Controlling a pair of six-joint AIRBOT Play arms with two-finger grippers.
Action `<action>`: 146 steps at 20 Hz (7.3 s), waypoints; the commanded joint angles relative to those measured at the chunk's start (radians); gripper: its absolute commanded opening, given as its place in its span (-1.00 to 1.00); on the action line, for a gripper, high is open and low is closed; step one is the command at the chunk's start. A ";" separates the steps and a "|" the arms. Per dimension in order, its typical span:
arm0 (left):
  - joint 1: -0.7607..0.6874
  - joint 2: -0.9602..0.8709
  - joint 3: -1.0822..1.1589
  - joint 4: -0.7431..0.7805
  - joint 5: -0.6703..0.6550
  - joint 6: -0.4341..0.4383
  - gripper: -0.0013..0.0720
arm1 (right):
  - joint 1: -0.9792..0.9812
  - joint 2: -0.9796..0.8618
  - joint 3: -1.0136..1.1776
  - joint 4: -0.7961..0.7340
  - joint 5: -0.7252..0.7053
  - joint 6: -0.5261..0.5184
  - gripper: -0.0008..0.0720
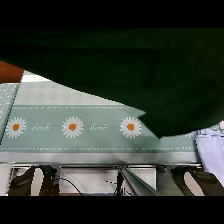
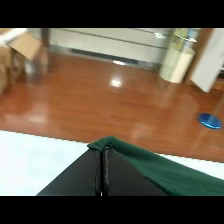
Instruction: Fold the shirts.
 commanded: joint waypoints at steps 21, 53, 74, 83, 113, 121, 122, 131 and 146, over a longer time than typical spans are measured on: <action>-0.002 0.053 0.324 0.082 0.163 0.048 -0.92 | 0.000 0.032 0.162 -0.127 -0.129 -0.081 -0.90; -0.268 -0.863 -0.187 -0.050 0.098 0.075 -0.92 | 0.030 -0.970 0.148 -0.202 -0.040 -0.141 -0.89; -0.231 -1.141 -0.026 -0.117 0.156 0.232 0.61 | -0.037 -1.091 0.117 -0.159 0.051 -0.235 0.23; -0.014 -1.126 -0.230 -0.055 -0.503 0.220 0.66 | -0.277 -0.929 -0.070 -0.291 0.324 -0.219 0.29; -0.263 -1.141 -0.573 -0.105 -0.131 0.117 -0.91 | -0.380 -0.890 -0.400 -0.137 0.236 -0.284 0.34; -0.263 -1.141 -0.573 -0.105 -0.130 0.142 -0.91 | -0.397 -0.891 -0.682 0.003 0.134 -0.320 0.34; -0.263 -1.141 -0.573 -0.105 -0.130 0.142 -0.91 | -0.397 -0.891 -0.713 0.015 0.125 -0.330 0.35; -0.263 -1.141 -0.573 -0.105 -0.130 0.145 -0.91 | -0.396 -0.891 -0.800 0.090 0.111 -0.350 0.56; -0.262 -1.118 -0.573 -0.120 -0.162 0.234 -0.92 | -0.206 -0.868 -0.798 0.040 0.052 -0.271 -0.89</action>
